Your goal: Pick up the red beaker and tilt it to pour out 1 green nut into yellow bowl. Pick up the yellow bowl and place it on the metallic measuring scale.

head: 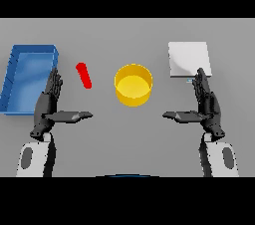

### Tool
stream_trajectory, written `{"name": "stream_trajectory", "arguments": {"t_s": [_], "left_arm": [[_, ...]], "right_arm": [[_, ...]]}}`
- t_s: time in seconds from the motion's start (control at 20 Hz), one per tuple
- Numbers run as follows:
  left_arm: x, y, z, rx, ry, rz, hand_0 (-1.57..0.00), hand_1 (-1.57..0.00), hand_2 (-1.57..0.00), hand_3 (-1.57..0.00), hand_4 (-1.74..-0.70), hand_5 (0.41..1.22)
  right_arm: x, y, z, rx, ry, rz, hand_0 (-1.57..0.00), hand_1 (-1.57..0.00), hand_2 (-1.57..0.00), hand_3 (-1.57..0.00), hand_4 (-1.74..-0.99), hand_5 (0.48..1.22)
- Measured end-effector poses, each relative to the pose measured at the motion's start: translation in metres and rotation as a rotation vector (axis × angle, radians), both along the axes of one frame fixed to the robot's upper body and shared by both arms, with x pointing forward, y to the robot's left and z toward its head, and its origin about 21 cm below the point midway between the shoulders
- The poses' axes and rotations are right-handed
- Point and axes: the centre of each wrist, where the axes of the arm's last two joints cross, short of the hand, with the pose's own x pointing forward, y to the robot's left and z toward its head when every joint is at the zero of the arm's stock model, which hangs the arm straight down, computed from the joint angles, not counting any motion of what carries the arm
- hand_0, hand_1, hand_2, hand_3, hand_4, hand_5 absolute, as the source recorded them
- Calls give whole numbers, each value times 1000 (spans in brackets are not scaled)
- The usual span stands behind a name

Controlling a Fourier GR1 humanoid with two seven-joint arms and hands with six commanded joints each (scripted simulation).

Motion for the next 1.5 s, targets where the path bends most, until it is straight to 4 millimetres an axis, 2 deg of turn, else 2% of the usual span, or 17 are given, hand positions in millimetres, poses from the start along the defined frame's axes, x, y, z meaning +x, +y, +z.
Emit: {"name": "stream_trajectory", "arguments": {"t_s": [0.3,0.35,0.4,0.45,0.6,0.75,0.85,1.2,1.35,1.5], "left_arm": [[2,6,0,0,2,-2,1,1,1,1,-1093,623],[-8,9,1,73,-39,-16,1,1,1,1,-1094,620],[-17,6,1,109,-56,-27,1,1,1,1,-1094,618],[-23,2,3,134,-64,-34,1,1,1,1,-1093,615],[-29,1,9,168,-40,-38,1,1,1,1,-1096,616],[-21,-1,9,197,-4,-40,1,1,1,1,-1090,612],[-13,-9,5,205,-12,-54,1,1,1,1,-1106,623],[34,-17,-7,229,-18,-51,1,1,1,1,-1150,632],[52,-15,-13,234,-13,-43,1,1,1,1,-1163,631],[67,-22,-19,223,-12,-48,1,1,1,1,-1183,631]], "right_arm": [[-1,8,-2,-4,6,-1,1,1,1,1,-1128,660],[-9,9,1,-135,-111,18,1,1,1,1,-1128,663],[-16,15,-1,-213,-141,44,1,1,1,1,-1127,664],[-23,20,0,-260,-169,55,1,1,1,1,-1126,666],[-24,20,7,-302,-155,48,1,1,1,1,-1112,659],[-25,22,7,-294,-149,50,1,1,1,1,-1123,653],[-26,23,6,-298,-135,46,1,1,1,1,-1130,650],[-29,21,8,-247,-153,62,1,1,1,1,-1213,664],[-26,20,10,-242,-157,56,1,1,1,1,-1230,666],[-24,19,9,-246,-150,55,1,1,1,1,-1245,670]]}}
